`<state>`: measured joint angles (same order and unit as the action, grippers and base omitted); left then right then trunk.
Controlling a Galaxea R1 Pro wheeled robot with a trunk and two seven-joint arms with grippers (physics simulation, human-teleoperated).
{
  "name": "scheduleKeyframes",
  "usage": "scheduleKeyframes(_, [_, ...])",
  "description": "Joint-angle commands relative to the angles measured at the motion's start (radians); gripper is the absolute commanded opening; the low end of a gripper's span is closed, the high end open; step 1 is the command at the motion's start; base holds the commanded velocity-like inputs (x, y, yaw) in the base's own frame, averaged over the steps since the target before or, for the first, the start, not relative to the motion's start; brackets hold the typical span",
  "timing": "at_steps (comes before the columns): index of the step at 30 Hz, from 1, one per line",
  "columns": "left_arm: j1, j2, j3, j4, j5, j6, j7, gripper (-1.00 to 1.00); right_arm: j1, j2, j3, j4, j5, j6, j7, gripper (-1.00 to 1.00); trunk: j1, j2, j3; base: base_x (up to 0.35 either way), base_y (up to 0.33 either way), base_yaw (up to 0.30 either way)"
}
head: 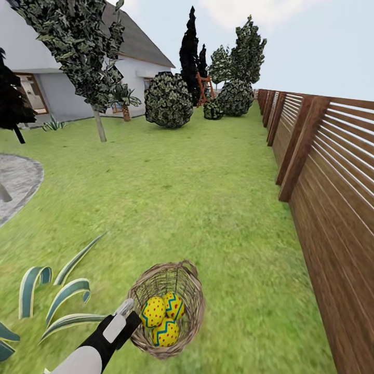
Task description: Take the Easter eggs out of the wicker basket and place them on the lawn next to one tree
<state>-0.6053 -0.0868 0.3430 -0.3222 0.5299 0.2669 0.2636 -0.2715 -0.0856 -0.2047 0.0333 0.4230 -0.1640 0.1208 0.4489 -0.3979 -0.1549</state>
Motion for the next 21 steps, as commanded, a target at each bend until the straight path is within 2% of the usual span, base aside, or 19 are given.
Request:
scheduleKeyframes(1, [-0.001,-0.001,0.001,-0.003,0.013,0.003,0.006,-1.0,-0.002,-0.001,-0.008,0.003,0.007,-0.006,0.002,1.0,0.001,-0.002,-0.002,0.328,-0.079,0.227])
scheduleKeyframes(6, [-0.001,-0.001,0.001,-0.003,0.013,0.003,0.006,-1.0,-0.002,-0.001,-0.008,0.003,0.007,-0.006,0.002,1.0,0.001,-0.002,-0.002,0.328,-0.079,0.172])
scheduleKeyframes(21, [-0.001,-0.001,0.001,-0.003,0.013,0.003,0.006,-1.0,-0.002,-0.002,-0.008,0.003,0.008,-0.006,0.002,1.0,0.001,-0.002,-0.002,0.328,-0.079,0.003])
